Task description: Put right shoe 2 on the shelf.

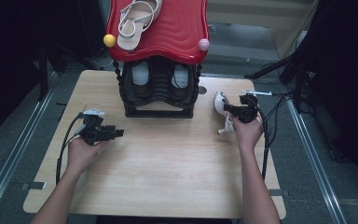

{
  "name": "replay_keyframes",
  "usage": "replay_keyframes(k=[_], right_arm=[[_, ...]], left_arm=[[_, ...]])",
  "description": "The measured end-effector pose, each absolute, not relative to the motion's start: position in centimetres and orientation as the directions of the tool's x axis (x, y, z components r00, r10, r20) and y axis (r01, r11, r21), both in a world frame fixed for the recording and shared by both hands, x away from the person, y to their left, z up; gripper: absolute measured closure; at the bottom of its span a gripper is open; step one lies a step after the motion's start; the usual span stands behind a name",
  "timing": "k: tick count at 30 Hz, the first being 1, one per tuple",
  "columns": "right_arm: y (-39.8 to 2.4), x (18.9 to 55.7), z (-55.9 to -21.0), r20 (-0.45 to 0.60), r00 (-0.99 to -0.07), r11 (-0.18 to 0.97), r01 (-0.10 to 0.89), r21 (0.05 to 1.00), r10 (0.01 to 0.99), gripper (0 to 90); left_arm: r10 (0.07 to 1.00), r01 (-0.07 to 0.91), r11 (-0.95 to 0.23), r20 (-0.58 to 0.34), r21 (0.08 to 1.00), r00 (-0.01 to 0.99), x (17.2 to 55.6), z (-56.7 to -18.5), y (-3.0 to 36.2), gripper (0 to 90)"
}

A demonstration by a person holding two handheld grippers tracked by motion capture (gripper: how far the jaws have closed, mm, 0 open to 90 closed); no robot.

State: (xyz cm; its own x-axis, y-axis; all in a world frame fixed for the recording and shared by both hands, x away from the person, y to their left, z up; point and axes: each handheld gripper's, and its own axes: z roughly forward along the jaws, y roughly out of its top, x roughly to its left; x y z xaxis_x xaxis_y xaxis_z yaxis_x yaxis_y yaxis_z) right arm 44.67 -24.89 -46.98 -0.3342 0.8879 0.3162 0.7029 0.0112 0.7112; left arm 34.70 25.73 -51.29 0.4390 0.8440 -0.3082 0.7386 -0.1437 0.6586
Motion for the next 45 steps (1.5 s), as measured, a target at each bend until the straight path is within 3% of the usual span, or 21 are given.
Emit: replay_keyframes(k=[12,45], right_arm=[[-25.0,45.1,-44.6,0.35,-0.348,-0.008,0.698,0.716,0.87,88.0],[-23.3,47.2,-31.4,0.34,-0.396,-0.015,0.632,0.775,0.853,88.1]], left_arm=[[0.841,0.736,-0.142,-0.311,0.662,0.442,34.7,-51.2,25.8,48.0],[0.836,0.729,-0.149,-0.308,0.668,0.453,34.7,-51.0,25.6,47.8]])
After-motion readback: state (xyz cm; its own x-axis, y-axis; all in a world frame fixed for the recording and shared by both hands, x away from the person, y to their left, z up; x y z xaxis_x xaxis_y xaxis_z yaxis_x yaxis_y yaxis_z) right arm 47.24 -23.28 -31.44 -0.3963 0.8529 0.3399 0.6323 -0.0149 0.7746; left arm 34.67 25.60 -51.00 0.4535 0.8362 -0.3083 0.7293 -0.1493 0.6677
